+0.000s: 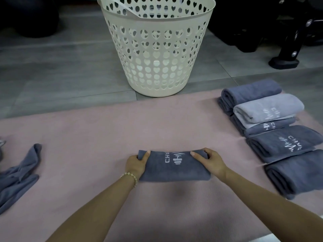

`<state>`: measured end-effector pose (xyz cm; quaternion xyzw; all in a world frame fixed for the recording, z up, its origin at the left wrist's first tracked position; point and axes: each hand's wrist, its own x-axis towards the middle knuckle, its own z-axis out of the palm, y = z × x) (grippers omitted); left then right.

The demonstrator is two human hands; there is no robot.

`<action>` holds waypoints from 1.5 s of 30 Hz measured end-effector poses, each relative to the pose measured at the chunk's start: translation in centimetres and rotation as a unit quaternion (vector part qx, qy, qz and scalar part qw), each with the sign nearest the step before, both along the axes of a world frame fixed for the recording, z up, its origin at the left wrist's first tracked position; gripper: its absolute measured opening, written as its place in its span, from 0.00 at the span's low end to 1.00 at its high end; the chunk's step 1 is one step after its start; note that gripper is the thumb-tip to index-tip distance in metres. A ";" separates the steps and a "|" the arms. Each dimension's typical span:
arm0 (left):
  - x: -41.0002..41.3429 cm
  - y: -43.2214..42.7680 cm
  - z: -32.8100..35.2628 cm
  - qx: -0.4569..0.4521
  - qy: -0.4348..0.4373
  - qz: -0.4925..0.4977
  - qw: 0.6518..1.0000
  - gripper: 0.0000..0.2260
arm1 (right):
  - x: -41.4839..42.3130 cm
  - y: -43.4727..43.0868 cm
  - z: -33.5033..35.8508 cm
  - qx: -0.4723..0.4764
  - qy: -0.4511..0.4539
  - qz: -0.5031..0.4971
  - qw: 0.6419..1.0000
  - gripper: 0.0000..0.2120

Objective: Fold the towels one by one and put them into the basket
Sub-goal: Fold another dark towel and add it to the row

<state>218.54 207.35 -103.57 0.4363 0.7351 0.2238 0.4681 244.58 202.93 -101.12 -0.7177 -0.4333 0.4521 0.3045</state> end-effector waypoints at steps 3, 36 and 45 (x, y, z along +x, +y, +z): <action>0.7 0.1 0.0 -0.002 0.017 0.026 1.000 0.21 | -0.4 -0.3 -1.4 0.013 -0.077 -0.010 0.997 0.16; 7.8 -3.2 5.5 -0.046 -0.319 0.186 0.928 0.22 | -5.7 0.5 2.6 -0.056 0.107 0.043 0.992 0.20; 15.6 3.3 13.6 0.021 -0.325 -0.192 0.926 0.17 | 3.6 0.8 11.3 -0.032 0.356 -0.047 0.933 0.21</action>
